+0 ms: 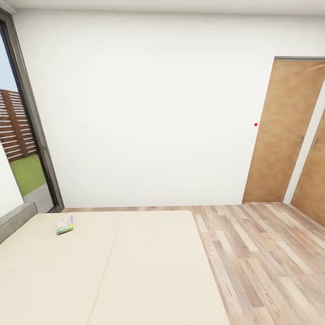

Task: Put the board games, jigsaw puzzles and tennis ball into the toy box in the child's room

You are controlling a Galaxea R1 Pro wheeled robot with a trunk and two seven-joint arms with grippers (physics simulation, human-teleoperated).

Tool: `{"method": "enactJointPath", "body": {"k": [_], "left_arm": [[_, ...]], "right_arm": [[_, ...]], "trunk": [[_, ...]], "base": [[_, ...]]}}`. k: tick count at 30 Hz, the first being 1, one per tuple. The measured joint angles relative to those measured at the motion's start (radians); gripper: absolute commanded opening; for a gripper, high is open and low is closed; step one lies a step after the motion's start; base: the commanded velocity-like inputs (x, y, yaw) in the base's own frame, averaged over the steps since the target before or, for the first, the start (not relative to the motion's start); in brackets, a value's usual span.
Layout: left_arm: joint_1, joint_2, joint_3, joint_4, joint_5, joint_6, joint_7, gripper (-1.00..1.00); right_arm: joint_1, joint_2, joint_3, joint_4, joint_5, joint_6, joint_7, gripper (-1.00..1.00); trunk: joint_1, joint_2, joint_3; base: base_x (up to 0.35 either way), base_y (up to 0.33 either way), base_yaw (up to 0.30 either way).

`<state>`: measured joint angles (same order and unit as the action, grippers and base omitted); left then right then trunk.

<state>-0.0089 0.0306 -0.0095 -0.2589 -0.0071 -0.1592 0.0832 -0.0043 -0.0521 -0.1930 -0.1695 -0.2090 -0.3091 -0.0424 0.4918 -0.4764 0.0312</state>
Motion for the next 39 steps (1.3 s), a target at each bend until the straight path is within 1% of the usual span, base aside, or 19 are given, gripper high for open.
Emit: {"method": "enactJointPath", "body": {"k": [39], "left_arm": [[0.0,0.0,0.0,0.0,0.0,0.0,0.0,1.0]], "right_arm": [[0.0,0.0,0.0,0.0,0.002,0.0,0.0,1.0]], "trunk": [[0.0,0.0,0.0]], "base": [[0.0,0.283,0.0]]}}
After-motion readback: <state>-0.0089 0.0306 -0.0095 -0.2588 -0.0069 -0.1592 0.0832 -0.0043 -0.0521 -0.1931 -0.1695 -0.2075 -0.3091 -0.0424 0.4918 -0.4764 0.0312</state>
